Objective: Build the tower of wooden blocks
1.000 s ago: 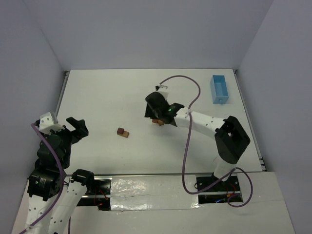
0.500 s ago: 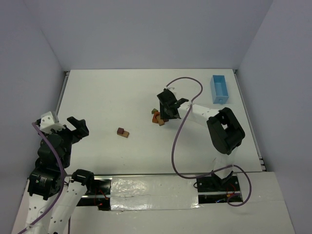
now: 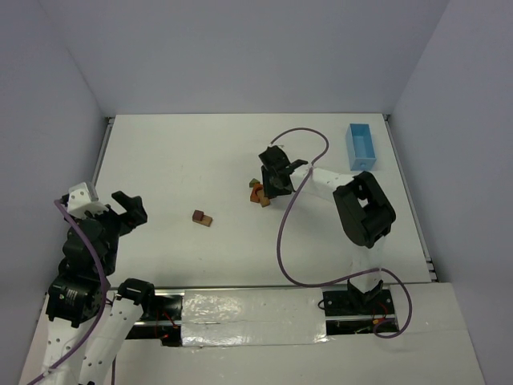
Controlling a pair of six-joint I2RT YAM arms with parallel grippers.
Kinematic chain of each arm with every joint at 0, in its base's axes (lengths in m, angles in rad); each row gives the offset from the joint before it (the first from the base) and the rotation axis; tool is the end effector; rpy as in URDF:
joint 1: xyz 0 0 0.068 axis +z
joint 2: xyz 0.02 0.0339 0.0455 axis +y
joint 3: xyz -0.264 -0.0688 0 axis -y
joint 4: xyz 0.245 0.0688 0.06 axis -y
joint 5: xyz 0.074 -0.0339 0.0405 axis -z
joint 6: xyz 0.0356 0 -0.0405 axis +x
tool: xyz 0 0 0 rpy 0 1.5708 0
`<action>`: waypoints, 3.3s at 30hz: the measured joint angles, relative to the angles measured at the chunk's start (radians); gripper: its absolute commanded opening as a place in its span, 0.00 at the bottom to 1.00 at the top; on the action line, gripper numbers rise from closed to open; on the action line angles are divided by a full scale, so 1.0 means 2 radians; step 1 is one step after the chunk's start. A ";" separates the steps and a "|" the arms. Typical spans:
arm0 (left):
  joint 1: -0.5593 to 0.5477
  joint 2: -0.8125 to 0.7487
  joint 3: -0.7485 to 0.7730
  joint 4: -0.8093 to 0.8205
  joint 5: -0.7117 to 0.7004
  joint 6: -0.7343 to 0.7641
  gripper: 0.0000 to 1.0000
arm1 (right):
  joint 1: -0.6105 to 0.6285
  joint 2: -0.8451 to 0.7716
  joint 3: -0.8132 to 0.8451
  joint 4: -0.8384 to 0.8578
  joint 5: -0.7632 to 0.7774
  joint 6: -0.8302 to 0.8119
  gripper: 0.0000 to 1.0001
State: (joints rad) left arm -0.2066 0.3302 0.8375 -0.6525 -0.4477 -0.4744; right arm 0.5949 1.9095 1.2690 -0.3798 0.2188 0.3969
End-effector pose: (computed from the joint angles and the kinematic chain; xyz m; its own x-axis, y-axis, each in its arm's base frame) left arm 0.0621 0.0027 0.3552 -0.0189 -0.4168 -0.9088 -0.2731 0.8766 -0.3963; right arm 0.3330 0.2160 0.1715 -0.8261 -0.1034 -0.5540 -0.1450 0.9889 0.0316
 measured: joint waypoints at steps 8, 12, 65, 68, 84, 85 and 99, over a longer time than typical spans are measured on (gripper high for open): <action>0.000 0.002 0.000 0.000 0.000 0.000 0.99 | -0.009 0.002 0.001 0.009 -0.020 -0.005 0.50; 0.000 0.003 0.000 0.000 0.001 0.000 0.99 | -0.009 0.002 0.001 0.011 -0.021 -0.004 0.50; 0.000 0.003 0.000 0.000 0.004 0.000 1.00 | 0.031 -0.038 0.029 -0.015 0.035 -0.013 0.35; 0.000 0.003 0.000 0.000 0.004 0.000 0.99 | 0.074 -0.080 0.025 0.006 0.025 -0.047 0.34; 0.000 0.003 0.000 0.001 0.004 0.000 0.99 | 0.217 0.032 0.109 0.020 -0.064 -0.246 0.32; 0.000 0.003 0.000 0.001 0.004 0.000 0.99 | 0.217 0.042 0.119 0.016 -0.064 -0.252 0.32; 0.000 0.003 0.000 0.001 0.004 0.000 0.99 | 0.218 0.102 0.190 -0.016 -0.093 -0.280 0.36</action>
State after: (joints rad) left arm -0.2066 0.3363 0.8375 -0.6514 -0.4397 -0.4736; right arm 1.0302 2.1128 1.6497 -0.4118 0.0319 -0.1623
